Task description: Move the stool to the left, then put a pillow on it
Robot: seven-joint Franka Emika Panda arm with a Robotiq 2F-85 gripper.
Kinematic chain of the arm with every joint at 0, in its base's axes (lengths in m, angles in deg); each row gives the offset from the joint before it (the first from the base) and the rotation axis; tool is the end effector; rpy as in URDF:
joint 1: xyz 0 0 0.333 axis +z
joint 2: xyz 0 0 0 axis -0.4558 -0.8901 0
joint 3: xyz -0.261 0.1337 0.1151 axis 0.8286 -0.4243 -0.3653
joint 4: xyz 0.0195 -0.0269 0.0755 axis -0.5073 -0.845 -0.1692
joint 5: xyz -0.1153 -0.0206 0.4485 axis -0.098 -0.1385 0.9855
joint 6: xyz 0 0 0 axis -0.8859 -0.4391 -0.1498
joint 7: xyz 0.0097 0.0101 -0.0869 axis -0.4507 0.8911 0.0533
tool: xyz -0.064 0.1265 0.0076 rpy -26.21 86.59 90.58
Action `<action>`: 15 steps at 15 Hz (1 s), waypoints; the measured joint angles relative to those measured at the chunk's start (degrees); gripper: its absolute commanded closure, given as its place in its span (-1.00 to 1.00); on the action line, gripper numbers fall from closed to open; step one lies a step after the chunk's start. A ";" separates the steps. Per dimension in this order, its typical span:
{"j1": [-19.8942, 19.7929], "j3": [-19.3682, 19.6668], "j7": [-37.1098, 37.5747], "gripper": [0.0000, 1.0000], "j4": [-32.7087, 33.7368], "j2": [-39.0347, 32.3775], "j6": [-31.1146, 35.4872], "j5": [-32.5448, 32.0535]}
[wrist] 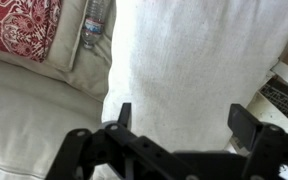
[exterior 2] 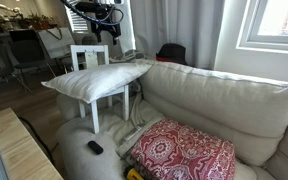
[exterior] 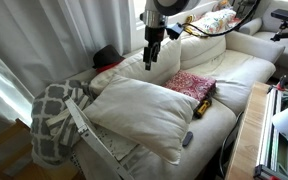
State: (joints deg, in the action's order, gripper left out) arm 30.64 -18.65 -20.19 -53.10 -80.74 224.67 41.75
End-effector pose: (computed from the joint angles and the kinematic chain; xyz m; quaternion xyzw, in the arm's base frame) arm 0.6202 0.1351 0.2397 -0.9847 -0.1548 -0.0309 0.0737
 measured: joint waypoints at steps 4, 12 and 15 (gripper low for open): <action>-2.88 0.19 -8.18 -1.00 -2.62 5.90 -3.36 6.11; -2.70 4.51 -18.61 -1.00 -7.05 21.37 -6.77 16.55; -1.54 6.77 -21.07 -1.00 -7.48 26.50 -10.75 18.16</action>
State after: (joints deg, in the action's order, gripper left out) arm 29.10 -11.88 -41.26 -60.58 -54.24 213.91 59.91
